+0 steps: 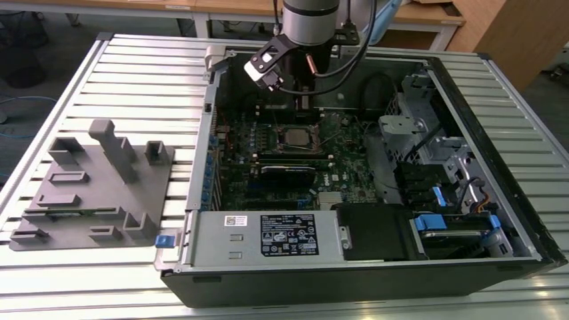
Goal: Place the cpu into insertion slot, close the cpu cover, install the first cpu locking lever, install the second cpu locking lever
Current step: 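Close the cpu cover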
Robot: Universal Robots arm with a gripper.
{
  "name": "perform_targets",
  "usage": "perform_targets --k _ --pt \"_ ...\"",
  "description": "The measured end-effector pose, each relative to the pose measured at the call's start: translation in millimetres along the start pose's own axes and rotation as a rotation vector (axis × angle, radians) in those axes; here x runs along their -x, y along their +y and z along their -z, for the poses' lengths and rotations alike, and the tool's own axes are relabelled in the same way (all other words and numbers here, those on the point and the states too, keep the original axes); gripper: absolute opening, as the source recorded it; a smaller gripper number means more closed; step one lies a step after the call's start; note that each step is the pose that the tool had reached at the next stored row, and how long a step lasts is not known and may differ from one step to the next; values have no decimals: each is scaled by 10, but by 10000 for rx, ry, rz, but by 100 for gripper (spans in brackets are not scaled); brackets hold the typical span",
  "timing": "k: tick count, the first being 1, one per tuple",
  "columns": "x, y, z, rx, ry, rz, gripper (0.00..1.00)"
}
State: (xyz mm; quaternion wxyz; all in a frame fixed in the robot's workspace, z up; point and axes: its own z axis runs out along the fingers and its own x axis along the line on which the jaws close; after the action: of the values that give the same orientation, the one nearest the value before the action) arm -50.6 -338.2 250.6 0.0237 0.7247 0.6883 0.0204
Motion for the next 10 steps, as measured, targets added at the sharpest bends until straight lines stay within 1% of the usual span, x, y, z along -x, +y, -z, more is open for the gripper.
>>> perform_targets --k 10 --pt "0 1 11 2 3 0 11"
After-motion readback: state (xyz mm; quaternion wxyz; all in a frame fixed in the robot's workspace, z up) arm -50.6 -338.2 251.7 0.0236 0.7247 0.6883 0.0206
